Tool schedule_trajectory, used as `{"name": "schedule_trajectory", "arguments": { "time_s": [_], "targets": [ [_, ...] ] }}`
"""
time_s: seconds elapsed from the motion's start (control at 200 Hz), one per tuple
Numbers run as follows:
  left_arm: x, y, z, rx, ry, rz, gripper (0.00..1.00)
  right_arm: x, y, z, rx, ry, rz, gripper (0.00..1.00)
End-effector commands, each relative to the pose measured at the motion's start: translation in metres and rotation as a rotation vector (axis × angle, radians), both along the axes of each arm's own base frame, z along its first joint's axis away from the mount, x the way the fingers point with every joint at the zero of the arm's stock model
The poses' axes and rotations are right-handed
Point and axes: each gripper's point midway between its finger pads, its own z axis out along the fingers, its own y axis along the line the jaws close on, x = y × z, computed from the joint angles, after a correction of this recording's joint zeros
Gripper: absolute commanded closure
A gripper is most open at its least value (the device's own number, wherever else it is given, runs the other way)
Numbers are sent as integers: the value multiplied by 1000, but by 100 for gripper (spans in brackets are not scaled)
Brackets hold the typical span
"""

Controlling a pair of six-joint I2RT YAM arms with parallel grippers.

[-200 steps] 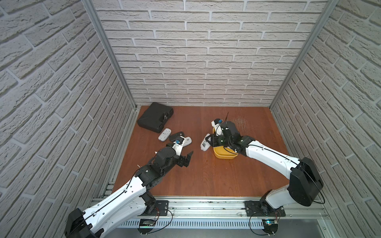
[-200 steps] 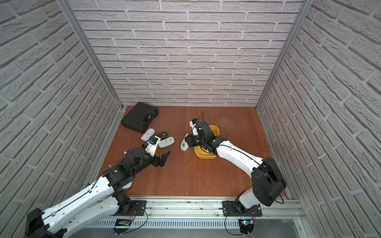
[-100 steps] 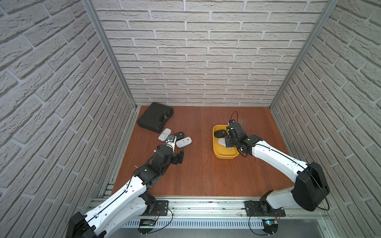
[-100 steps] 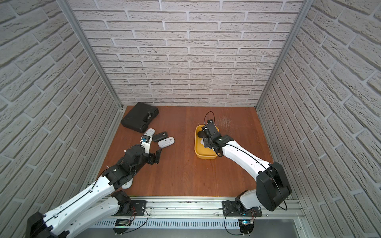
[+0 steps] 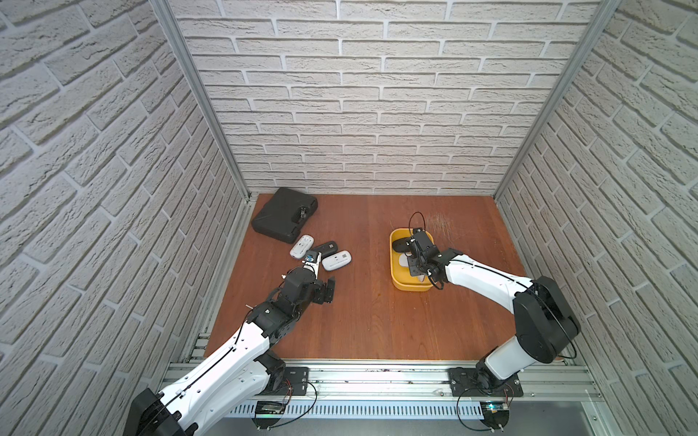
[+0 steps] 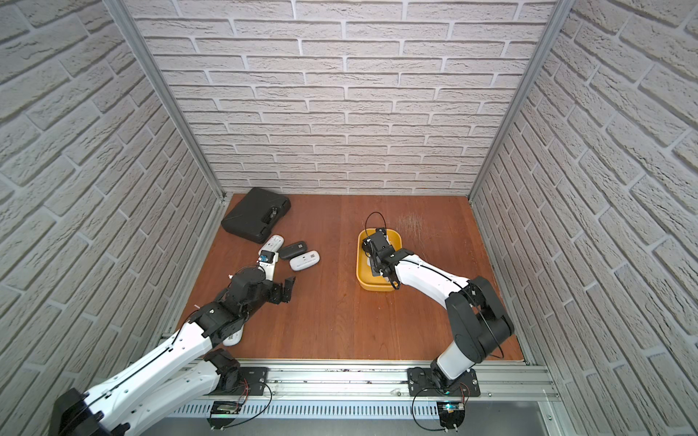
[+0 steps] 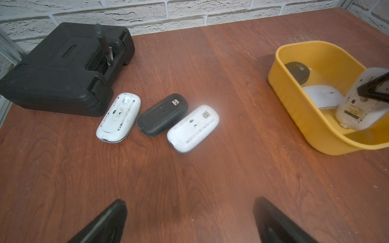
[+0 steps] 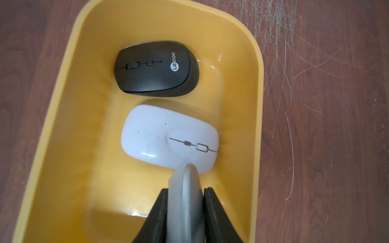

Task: Put the mouse in the storage box
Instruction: Place the mouse in the storage box.

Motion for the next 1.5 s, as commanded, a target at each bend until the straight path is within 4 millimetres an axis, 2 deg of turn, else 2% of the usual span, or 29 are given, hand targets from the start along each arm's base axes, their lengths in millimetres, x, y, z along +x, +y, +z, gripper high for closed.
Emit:
{"name": "schedule_trajectory", "arguments": {
  "time_s": [0.0,0.175,0.45,0.535,0.715,0.79,1.07,1.195,1.355,1.495],
  "targets": [
    [1,0,-4,-26,3,7,2,20,3,11,-13,-82,-24,84],
    [0,2,-5,-28,5,13,2,25,6,16,-33,-94,-6,84],
    [1,6,-10,-27,10,26,2,15,-19,22,-227,-117,-12,83],
    [1,5,-11,-30,15,23,2,14,-20,23,-294,-121,4,83],
    [2,4,-11,-37,19,22,2,12,-2,12,-345,-92,77,80],
    [3,6,-13,-27,29,29,2,9,9,4,-322,-70,132,75],
    [5,6,-20,-24,52,33,2,-5,31,-11,-258,4,250,57],
    [6,5,-21,-25,65,36,2,-11,42,-10,-180,3,286,45],
    [8,5,-23,-32,78,44,2,-15,53,-3,-96,-8,318,40],
    [12,4,-22,-38,90,47,2,-17,59,12,-41,-38,323,36]
  ]
}}
